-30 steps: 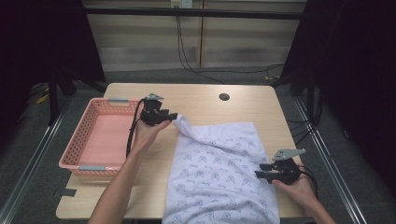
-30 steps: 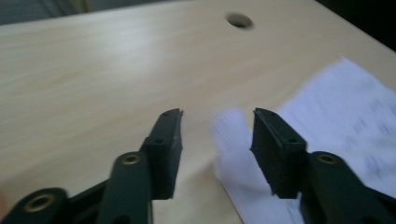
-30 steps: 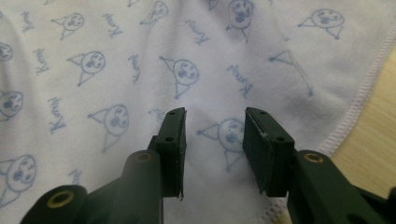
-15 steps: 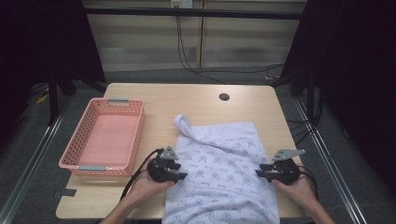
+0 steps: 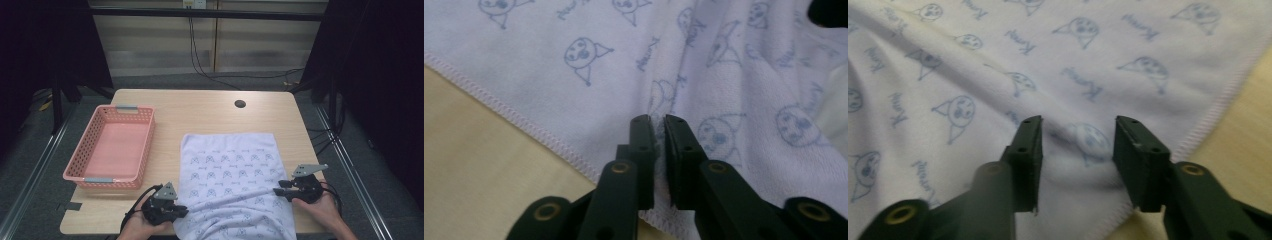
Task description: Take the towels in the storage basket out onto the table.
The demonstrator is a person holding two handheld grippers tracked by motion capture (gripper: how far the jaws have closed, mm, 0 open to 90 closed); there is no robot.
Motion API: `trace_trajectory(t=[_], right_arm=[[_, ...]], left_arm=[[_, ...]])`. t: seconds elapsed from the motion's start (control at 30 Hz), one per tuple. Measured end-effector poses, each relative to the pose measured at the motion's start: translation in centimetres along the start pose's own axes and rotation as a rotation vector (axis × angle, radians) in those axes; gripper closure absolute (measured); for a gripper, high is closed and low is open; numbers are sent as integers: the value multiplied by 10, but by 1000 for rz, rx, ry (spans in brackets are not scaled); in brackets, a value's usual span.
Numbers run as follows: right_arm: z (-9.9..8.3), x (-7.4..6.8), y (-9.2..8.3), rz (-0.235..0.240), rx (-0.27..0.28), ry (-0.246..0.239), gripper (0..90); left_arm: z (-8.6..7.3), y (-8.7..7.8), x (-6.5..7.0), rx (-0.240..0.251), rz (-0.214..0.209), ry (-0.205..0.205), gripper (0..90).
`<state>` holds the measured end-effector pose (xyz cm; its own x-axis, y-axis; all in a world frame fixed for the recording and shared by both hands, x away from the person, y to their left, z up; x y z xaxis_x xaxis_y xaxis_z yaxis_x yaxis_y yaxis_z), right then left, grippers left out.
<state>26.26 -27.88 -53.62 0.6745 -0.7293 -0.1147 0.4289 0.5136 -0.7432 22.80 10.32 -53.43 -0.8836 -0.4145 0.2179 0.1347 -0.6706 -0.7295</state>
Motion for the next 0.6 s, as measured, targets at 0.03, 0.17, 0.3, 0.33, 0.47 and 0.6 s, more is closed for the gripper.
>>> trace_trajectory(t=[0.03,0.17,0.3,0.33,0.47,0.6], right_arm=[[2,-3,-4,-6,18,-14,568],[4,-21,-18,71,79,-9,631],[-9,-28,-10,27,-11,-50,603],[-8,-27,-8,12,-22,-62,593],[-7,-28,0,-12,-41,-91,616],[-10,-31,-4,12,-53,-104,833]], left_arm=[[0,-2,-1,-6,15,0,708],[9,-4,-15,47,34,-58,606],[22,2,-38,66,90,-99,558],[26,4,-43,77,113,-95,539],[34,11,-57,84,132,-107,517],[29,14,-52,39,171,-44,586]])
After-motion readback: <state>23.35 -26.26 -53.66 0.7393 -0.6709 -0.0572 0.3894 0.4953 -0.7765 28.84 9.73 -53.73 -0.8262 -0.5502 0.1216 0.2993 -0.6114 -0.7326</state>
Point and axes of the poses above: each handheld gripper's, and its own axes: y roughly forward along the jaws, z roughly out of its top, x roughly to its right, the point moved 6 cm from there along y, roughly forward along the jaws, and after that the axes turned 1 degree about z, right-handed, at the moved point
